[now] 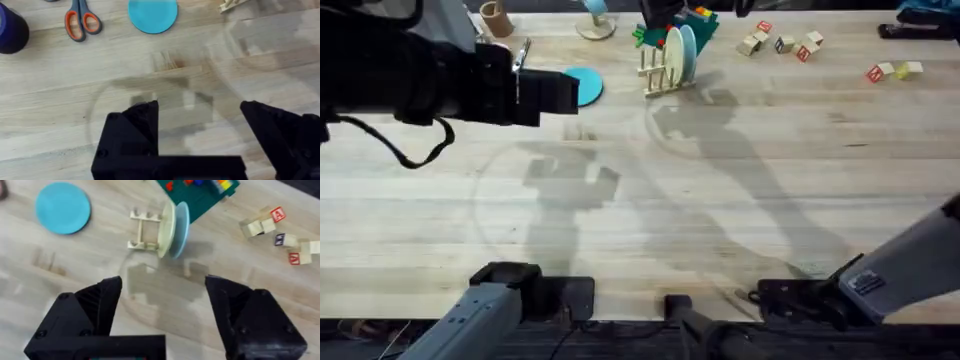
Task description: Pick up the plates from the table one by one and place each into a slot on the dish rack.
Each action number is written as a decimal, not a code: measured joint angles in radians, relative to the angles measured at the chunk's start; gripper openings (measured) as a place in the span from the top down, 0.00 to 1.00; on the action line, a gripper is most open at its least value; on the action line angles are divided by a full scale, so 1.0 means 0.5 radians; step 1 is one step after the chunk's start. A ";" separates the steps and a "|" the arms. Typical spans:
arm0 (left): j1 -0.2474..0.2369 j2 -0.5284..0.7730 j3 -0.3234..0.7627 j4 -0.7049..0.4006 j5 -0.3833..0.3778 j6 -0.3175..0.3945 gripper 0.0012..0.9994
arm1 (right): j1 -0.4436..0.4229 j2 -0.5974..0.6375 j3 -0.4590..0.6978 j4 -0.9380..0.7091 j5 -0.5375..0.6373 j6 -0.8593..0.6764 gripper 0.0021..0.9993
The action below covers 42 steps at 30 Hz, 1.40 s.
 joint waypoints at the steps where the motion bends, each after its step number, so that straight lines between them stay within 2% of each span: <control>1: 0.000 0.000 0.000 0.000 0.000 0.000 0.00 | 0.000 -0.012 0.000 -0.015 -0.028 0.000 0.00; 11: 0.000 0.000 0.000 0.000 0.000 0.000 0.00 | 0.000 -0.225 0.000 -0.163 -0.303 -0.044 0.00; 18: 0.000 0.000 0.000 0.000 0.000 0.000 0.04 | 0.000 -0.322 0.000 -0.197 -0.371 -0.060 0.00; 19: 0.000 0.000 0.000 0.000 0.000 0.000 0.07 | 0.000 -0.329 0.000 -0.197 -0.374 -0.061 0.00; 20: 0.000 0.000 0.000 0.000 0.000 -0.007 0.14 | 0.000 -0.331 0.000 -0.198 -0.382 -0.061 0.00; 24: 0.000 0.000 0.000 0.027 0.000 -0.009 0.79 | 0.000 -0.334 0.000 -0.210 -0.389 -0.061 0.00; 25: 0.000 0.000 0.000 0.048 -0.001 -0.004 0.91 | 0.000 -0.334 0.000 -0.212 -0.390 -0.062 0.00; 26: 0.000 0.000 0.000 0.078 -0.002 -0.006 0.95 | 0.000 -0.333 0.000 -0.214 -0.390 -0.061 0.00; 29: 0.012 0.003 0.000 0.190 0.000 -0.007 0.96 | 0.000 -0.334 0.000 -0.222 -0.390 -0.061 0.00; 33: 0.095 0.078 0.002 0.310 0.079 0.002 0.96 | 0.000 -0.334 0.000 -0.225 -0.395 -0.062 0.00; 42: 0.451 0.548 0.002 0.659 0.624 0.083 0.96 | 0.000 -0.334 0.000 -0.241 -0.396 -0.061 0.00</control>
